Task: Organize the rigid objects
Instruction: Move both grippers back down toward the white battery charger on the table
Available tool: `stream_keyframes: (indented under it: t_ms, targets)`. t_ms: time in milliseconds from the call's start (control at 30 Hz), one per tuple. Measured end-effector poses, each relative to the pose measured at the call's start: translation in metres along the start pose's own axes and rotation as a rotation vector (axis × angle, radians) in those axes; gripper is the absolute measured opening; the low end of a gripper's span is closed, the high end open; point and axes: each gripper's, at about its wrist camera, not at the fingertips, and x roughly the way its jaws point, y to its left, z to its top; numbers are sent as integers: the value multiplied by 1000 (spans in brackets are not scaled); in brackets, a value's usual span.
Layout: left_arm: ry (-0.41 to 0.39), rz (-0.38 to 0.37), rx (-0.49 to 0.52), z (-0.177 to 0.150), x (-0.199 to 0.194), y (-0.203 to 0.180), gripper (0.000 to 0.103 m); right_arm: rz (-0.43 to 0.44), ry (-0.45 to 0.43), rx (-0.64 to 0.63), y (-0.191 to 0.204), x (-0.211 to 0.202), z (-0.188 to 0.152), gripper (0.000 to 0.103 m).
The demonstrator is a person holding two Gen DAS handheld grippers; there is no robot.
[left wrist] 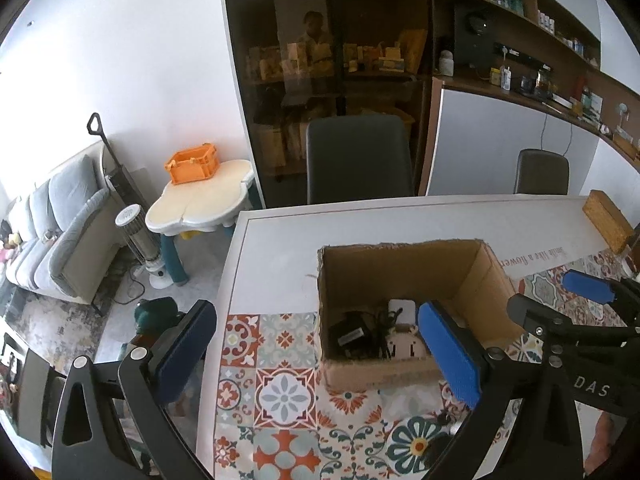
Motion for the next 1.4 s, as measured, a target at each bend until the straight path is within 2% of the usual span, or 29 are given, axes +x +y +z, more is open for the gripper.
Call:
stream_keyframes:
  t_ms: [300, 567, 1400]
  targets:
    - [12, -21, -5, -35, -30, -5, 103, 5, -21, 5, -3, -37, -38, 83]
    - [50, -54, 8, -66, -40, -11, 103, 0, -18, 14, -7, -55, -73, 83]
    - [218, -205, 173, -140, -38, -75, 103, -36, 118, 153, -54, -64, -168, 83]
